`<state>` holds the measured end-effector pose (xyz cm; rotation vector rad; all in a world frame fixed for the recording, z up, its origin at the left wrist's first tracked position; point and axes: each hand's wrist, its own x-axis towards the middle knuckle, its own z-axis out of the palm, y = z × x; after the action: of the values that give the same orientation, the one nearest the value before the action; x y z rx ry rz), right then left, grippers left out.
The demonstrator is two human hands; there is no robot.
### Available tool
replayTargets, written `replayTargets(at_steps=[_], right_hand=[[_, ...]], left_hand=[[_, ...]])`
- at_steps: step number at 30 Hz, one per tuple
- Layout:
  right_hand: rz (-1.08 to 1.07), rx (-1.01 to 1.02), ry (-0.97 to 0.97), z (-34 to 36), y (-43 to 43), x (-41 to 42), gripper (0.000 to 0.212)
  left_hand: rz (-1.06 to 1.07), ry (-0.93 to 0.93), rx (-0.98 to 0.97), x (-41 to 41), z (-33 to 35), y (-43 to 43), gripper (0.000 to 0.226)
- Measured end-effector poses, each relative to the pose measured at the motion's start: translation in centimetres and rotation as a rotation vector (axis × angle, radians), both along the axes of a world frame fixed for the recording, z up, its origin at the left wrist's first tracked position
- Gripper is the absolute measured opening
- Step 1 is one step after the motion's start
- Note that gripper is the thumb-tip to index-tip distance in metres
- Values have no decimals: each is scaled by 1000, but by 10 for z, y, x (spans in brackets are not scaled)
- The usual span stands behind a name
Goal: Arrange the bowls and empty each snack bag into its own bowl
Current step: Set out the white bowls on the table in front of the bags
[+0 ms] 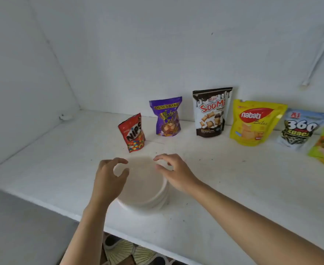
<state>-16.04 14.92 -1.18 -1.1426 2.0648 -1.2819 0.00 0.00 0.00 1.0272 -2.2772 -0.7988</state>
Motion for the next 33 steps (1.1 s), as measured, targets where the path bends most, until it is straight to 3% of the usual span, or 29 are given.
replayTargets(at_steps=[5,7,13,24,29,33], right_hand=[[-80,170,28,-18,-13,12,24],[-120,190,62,-17,-14,13,33],[-100,276,110,0,-16,7,47],[-249,-67,12,47,-3,-21,47],[-317,-61,32,52,30,-43,54],[-342,-23,4,46,60,-72,58]], left_hand=[[-2,-85,182,14,-15,3,39],[8,-73,233,18,-18,1,47],[-65,-140,202,18,-7,-10,52],[-100,88,97,-19,57,11,57],[-121,187,53,-59,58,48,55],[-155,218,139,-95,40,69,55]])
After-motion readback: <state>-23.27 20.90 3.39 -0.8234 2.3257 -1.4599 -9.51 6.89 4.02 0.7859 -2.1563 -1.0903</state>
